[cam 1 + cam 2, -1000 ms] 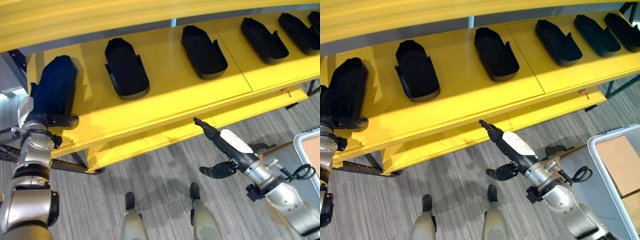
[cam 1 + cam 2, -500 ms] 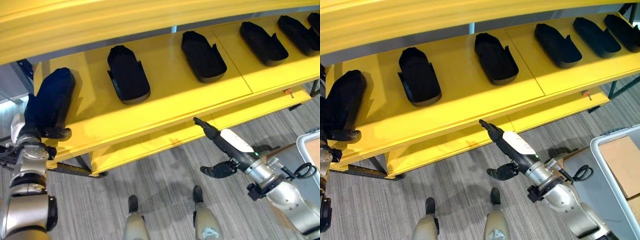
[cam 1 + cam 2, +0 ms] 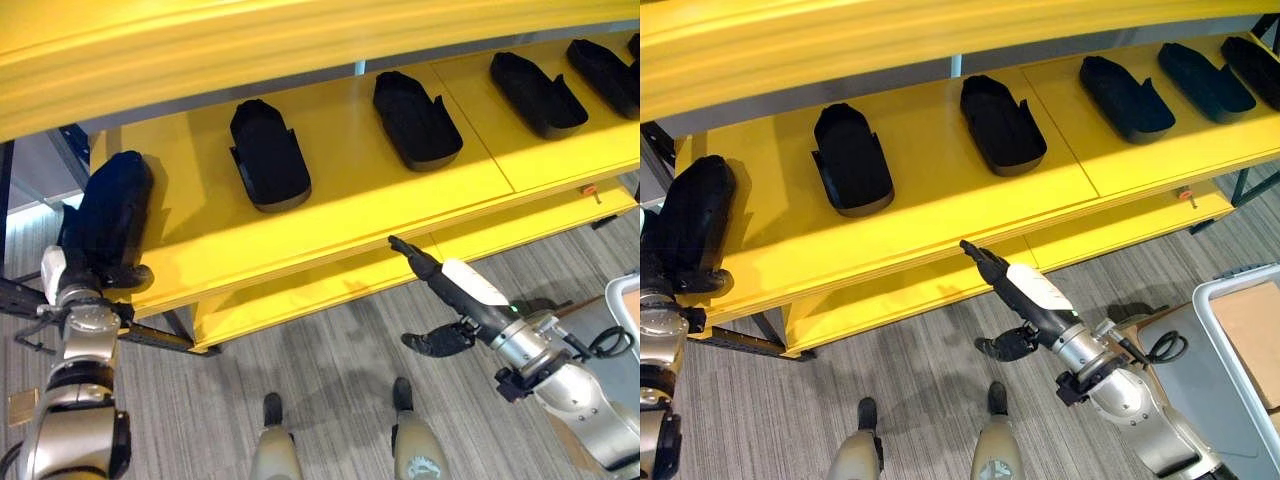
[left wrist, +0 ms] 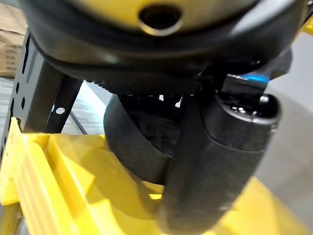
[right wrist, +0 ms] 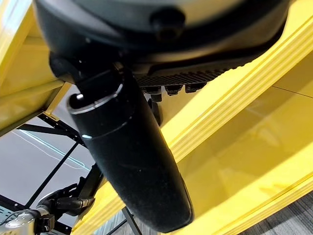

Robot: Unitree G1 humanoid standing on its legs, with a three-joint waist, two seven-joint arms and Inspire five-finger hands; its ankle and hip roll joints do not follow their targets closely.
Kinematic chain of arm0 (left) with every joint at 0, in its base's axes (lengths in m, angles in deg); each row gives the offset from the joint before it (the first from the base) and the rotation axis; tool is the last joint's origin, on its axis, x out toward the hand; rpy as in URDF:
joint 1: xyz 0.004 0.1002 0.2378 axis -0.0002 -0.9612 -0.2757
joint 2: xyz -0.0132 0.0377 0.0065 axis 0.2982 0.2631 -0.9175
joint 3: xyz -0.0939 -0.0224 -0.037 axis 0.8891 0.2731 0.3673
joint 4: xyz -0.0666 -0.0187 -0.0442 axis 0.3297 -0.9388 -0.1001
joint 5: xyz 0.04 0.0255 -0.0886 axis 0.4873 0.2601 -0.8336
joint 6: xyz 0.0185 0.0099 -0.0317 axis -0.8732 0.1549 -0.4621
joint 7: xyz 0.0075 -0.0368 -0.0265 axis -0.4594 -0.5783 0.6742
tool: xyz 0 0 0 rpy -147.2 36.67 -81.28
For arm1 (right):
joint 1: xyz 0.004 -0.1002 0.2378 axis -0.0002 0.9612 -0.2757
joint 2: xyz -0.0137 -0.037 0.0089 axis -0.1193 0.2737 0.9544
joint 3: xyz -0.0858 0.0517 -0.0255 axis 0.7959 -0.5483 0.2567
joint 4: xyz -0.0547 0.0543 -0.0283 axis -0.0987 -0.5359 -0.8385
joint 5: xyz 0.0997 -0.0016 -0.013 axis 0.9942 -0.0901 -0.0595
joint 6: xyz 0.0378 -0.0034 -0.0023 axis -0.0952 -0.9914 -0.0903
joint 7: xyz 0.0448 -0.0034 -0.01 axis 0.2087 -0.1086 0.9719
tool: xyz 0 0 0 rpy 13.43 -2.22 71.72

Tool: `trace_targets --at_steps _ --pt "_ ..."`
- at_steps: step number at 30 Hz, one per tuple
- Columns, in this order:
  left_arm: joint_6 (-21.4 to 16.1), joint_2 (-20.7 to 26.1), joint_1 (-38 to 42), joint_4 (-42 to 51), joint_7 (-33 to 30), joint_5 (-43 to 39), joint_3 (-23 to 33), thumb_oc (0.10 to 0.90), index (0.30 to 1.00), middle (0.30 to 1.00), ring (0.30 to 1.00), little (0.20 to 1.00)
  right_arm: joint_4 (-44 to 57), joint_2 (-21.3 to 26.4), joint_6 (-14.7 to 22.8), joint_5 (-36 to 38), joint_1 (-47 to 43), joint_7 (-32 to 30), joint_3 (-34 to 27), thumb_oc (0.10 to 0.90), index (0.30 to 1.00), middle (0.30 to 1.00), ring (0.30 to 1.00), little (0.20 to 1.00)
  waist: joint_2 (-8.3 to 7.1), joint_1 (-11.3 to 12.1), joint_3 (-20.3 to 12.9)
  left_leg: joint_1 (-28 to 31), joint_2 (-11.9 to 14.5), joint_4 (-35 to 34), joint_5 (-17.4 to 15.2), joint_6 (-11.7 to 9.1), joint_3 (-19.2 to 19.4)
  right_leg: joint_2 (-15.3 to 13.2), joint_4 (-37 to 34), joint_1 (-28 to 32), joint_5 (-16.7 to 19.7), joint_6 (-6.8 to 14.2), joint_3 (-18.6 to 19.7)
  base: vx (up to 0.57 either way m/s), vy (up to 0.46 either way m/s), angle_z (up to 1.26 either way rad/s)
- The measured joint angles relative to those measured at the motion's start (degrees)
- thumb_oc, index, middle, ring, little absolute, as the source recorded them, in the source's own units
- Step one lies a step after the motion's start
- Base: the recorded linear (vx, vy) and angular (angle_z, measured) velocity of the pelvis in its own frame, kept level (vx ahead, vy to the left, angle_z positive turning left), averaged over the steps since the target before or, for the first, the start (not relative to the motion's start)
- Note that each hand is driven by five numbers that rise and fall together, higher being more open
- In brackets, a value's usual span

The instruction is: Move parts from the plastic box to the shelf.

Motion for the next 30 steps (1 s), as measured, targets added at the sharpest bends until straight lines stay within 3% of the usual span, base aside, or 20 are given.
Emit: trace_targets --at_steps 8,11,21,30 --pt "-1.9 -5.8 -10.1 15.3 -2.8 -4.8 2.7 0.9 1.0 1.0 1.0 1.0 0.0 -2.0 -0.7 -0.1 0.3 -0.3 -1.1 0.9 1.0 1.0 1.0 1.0 -0.26 1.8 -0.1 0.0 -0.1 0.1 -0.2 0.4 -0.5 0.0 0.4 0.3 -0.2 0.0 -0.2 0.0 -0.003 0.02" --pt "-2.8 -7.0 -12.5 19.6 -2.8 -7.1 4.2 0.9 1.0 1.0 1.0 1.0 -0.1 -3.5 -0.7 -0.3 0.5 -0.4 -1.1 0.9 1.0 1.0 1.0 1.0 -1.37 1.8 -0.8 0.0 -0.2 0.1 -0.2 0.4 -0.7 -0.1 0.5 0.3 -0.6 0.4 -0.3 0.0 -0.002 0.01" --pt "-4.1 -8.4 -15.4 22.7 -2.8 -11.3 4.7 0.9 1.0 1.0 1.0 1.0 -0.3 -3.8 -0.9 -1.3 1.0 -0.5 -1.1 0.9 1.0 1.0 1.0 1.0 -1.97 2.0 -1.2 -0.1 -0.6 0.2 -0.2 0.4 -0.9 -0.5 0.8 0.3 -0.7 0.5 -0.4 0.0 0.0 0.0" --pt "-2.7 -8.7 -15.1 23.5 -3.6 -8.4 4.4 0.9 1.0 1.0 1.0 1.0 -0.3 -4.0 -0.9 -1.3 1.0 -0.6 -1.1 0.9 1.0 1.0 1.0 1.0 -2.51 2.4 -1.5 -0.4 -0.8 0.2 -0.2 0.5 -1.1 -0.7 0.8 0.2 -0.6 0.4 -0.5 0.0 0.0 0.0"
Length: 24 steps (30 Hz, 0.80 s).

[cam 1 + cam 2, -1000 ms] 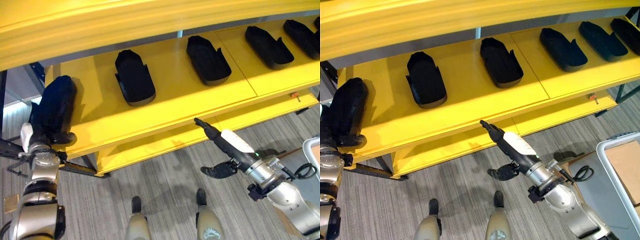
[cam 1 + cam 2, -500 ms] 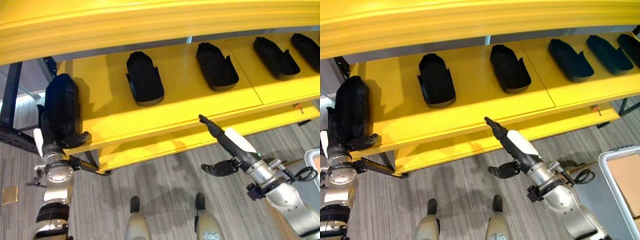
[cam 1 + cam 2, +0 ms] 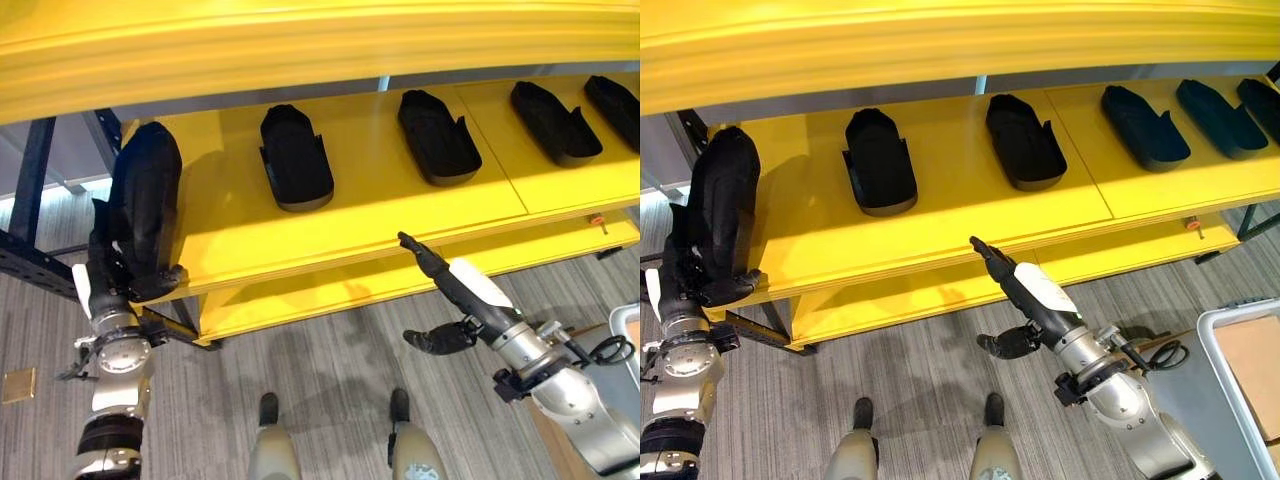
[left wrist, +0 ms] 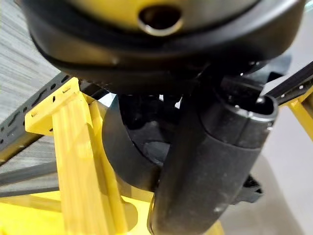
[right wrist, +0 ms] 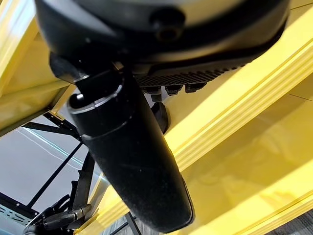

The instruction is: Move parts from the plastic box to the shelf.

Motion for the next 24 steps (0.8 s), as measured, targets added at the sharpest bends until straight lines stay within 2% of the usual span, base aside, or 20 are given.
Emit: trace_targets --at_steps 15,24 --pt "1.3 0.0 3.9 0.0 -0.6 -1.0 -0.5 0.9 1.0 1.0 1.0 1.0 0.0 -0.1 -0.1 0.0 -1.0 -0.1 0.1 0.9 1.0 1.0 1.0 1.0 -0.7 0.5 -0.4 0.0 0.0 0.0 0.0 0.0 0.0 0.0 0.0 0.0 0.0 -0.1 0.0 0.0 0.0 0.0" --pt "1.5 0.0 5.8 -0.1 -1.5 -7.0 -0.6 0.9 1.0 1.0 1.0 1.0 0.0 -0.1 -0.2 0.0 -2.1 -0.5 0.1 0.9 1.0 1.0 1.0 1.0 -1.07 0.5 -0.7 0.0 0.0 -0.1 0.0 0.0 0.0 0.0 0.0 0.0 0.0 0.0 0.0 0.0 0.0 0.0"
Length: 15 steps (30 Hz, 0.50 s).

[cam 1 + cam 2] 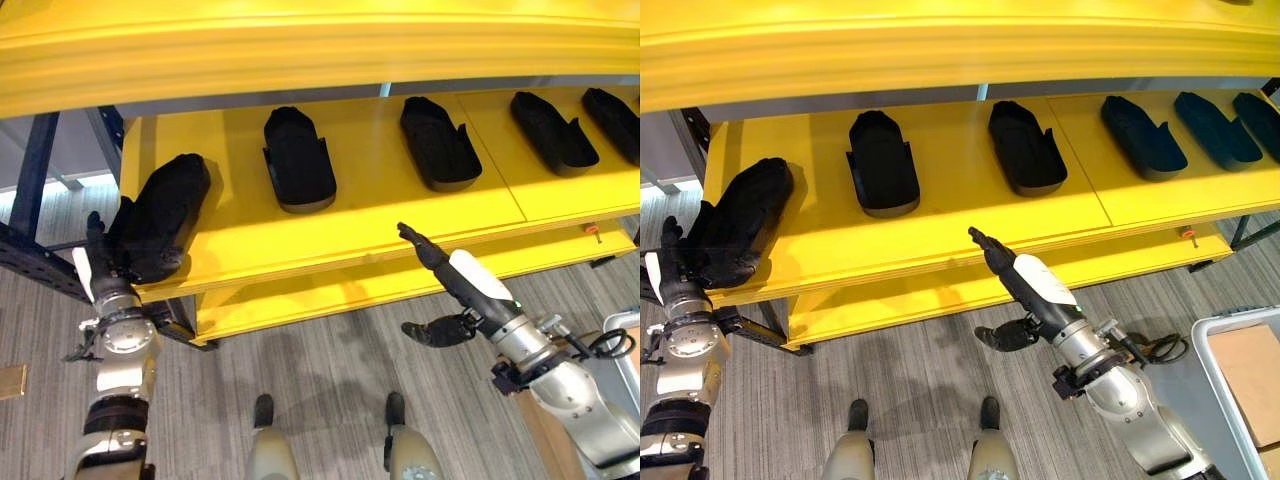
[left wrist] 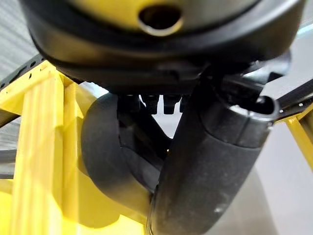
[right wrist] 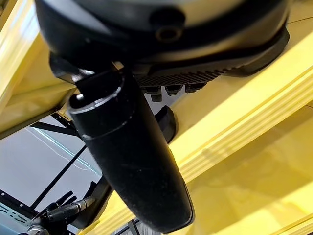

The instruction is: Move parts from the plastic box to the shelf.

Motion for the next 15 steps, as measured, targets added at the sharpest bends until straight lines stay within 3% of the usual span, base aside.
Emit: trace_targets --at_steps 7,15 --pt "0.1 0.1 1.8 -0.4 -0.1 -4.9 -0.3 0.9 1.0 1.0 1.0 1.0 0.0 0.0 -0.8 0.0 -0.2 0.0 0.1 0.9 1.0 1.0 1.0 1.0 -0.12 0.0 -0.1 0.0 0.0 -0.1 0.0 0.0 0.0 0.0 -0.2 0.0 0.1 -0.1 0.0 0.02 0.0 0.0" --pt "0.1 0.1 1.7 -0.5 -0.1 -5.1 -0.4 0.9 1.0 1.0 1.0 1.0 0.0 -0.4 -0.9 0.0 -0.2 -1.2 0.1 0.9 1.0 1.0 1.0 1.0 -0.13 0.0 -0.1 0.2 0.0 -0.1 0.0 0.0 0.1 0.0 -0.2 0.2 0.1 -0.1 0.0 0.0 0.0 0.0"
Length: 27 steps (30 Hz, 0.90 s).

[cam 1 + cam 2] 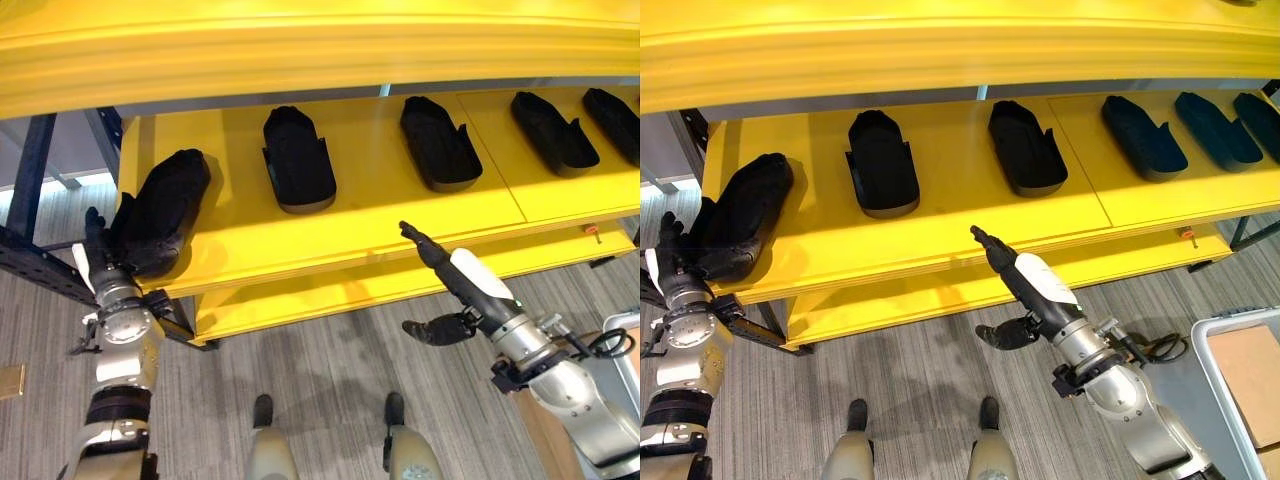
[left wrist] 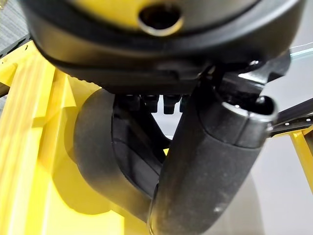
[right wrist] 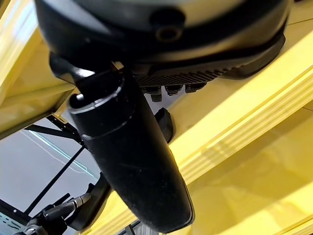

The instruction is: Move parts from the plastic box to the shelf.

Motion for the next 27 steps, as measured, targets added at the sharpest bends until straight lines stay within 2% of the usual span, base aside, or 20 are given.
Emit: trace_targets --at_steps 15,20,27 --pt "-0.5 -0.5 -2.6 3.8 0.1 -4.2 0.0 0.9 1.0 1.0 1.0 1.0 0.0 0.0 0.0 0.0 0.0 -0.1 0.0 0.9 1.0 1.0 1.0 1.0 -0.12 0.1 -0.1 0.6 0.0 -0.6 0.0 0.0 0.1 0.0 -0.8 0.5 0.3 -0.1 0.0 0.0 -0.001 0.0" --pt "0.0 -0.6 -9.6 13.1 0.1 0.4 0.3 0.9 1.0 1.0 1.0 1.0 -0.1 -0.6 -0.1 0.0 -0.3 -0.1 -0.1 0.9 1.0 1.0 1.0 1.0 -0.16 0.3 -0.1 1.6 0.0 -1.0 0.0 0.0 0.2 0.0 -1.6 1.8 0.3 0.0 -0.2 0.0 0.0 0.0" --pt "-0.2 0.4 -12.6 24.2 0.4 4.0 1.4 0.9 1.0 1.0 1.0 1.0 -0.1 -1.7 -0.1 0.0 -1.1 0.1 -0.1 0.9 1.0 1.0 1.0 1.0 -0.14 1.9 -0.1 2.2 0.0 -1.9 0.1 0.1 0.4 -0.1 -1.8 2.1 0.2 0.1 -0.4 0.0 0.0 0.0"
